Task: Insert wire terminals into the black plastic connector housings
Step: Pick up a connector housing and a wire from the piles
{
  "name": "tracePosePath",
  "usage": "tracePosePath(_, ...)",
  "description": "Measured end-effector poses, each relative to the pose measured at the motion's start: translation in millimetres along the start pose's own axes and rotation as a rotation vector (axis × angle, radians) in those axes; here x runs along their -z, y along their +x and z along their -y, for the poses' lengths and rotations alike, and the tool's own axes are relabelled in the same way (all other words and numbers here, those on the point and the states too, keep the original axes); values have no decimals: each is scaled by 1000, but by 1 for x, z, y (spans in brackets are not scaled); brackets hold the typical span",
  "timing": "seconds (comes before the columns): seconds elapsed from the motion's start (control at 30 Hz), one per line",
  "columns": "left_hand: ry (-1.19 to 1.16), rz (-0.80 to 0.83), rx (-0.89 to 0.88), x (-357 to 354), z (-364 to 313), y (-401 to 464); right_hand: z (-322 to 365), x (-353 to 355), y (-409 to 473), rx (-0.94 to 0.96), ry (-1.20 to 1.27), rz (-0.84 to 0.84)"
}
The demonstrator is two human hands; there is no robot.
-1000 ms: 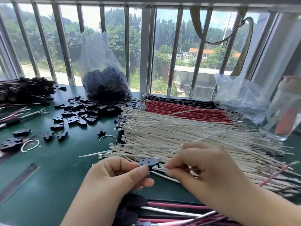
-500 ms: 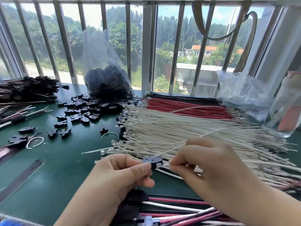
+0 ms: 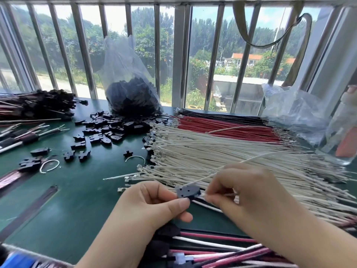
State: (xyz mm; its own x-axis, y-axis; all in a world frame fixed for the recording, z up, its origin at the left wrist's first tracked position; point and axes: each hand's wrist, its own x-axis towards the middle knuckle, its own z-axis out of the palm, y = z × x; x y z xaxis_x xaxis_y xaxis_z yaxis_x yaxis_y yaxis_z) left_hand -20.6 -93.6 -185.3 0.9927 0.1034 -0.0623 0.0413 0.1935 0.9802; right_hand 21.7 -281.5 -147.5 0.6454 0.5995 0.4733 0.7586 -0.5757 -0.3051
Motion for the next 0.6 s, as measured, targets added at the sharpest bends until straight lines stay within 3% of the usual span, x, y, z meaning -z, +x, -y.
tracePosePath(0.13, 31, -33, -35, -1, 3, 1, 6, 4, -2, 103, -171, 46)
tracePosePath(0.33, -44, -20, -78, -2, 4, 0, 8, -8, 1, -50, 164, -101)
tracePosePath(0.4, -29, -60, -107, -2, 6, -1, 8, -8, 3, -195, 210, -42)
tracePosePath(0.47, 25, -112, -165, -3, 5, -3, 1, -5, 2, -208, 57, -5)
tracePosePath(0.6, 46, -146, -210, -5, 0, -5, -2, -3, 2, -23, -185, 53)
